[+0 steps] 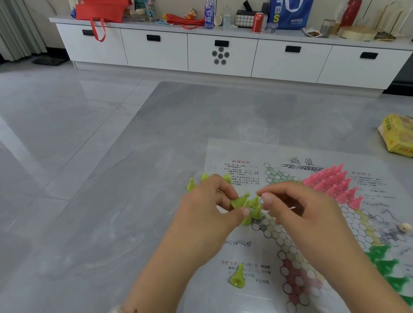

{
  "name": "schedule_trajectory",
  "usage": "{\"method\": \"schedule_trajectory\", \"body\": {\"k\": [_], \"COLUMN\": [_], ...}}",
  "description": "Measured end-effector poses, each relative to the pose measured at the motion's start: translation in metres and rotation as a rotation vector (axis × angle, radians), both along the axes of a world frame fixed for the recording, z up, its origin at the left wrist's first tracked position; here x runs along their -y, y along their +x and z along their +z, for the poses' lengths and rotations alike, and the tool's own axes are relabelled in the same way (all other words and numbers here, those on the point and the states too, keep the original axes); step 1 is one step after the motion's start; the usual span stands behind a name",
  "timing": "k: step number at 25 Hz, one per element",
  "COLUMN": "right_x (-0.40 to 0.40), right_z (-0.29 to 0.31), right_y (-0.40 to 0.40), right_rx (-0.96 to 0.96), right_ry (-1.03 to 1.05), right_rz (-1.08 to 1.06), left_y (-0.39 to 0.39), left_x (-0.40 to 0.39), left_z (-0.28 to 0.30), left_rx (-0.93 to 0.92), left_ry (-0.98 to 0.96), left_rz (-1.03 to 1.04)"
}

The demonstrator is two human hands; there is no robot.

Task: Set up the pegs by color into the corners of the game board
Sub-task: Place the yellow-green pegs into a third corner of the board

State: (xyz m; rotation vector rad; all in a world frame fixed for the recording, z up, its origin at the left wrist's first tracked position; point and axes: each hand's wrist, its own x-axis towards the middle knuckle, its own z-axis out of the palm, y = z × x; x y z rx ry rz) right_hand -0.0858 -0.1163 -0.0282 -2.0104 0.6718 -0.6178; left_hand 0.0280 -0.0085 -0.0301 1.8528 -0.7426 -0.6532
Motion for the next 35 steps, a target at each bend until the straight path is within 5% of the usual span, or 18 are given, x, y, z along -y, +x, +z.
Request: {"method": "schedule_trajectory", "body": {"k": [3, 10, 16, 20, 25, 35], "right_x": [-0.007, -0.004, 0.008, 0.008, 0.008, 0.004], "right_z": [0.002, -0.006, -0.006, -0.011, -0.013, -0.033], "right_y": [0.001, -0.001, -0.007, -0.008, -0.009, -0.004], "right_rx": [0.007, 0.013, 0.008, -0.038, -0.113, -0.302], "right_ry": [0.127, 0.129, 0.028, 0.003, -0.090, -0.376], "right_rz": [0.139, 0.084, -0.072, -0.069, -0.097, -0.050], "left_y": [-0.003, -0.005, -0.011, -0.019, -0.015, 0.003], "left_x": [0.002, 0.003, -0.014, -0.012, -0.010, -0.011], "left_z": [0.000, 0.001, 0.002, -0.001, -0.007, -0.003], "left_rx": [0.094, 0.119, 0.299, 0.434, 0.469, 0.409], "left_ry": [0.010, 0.065, 0.503, 0.598, 0.559, 0.227], "left_rz": [-0.045, -0.131, -0.443, -0.451, -0.460, -0.130]}}
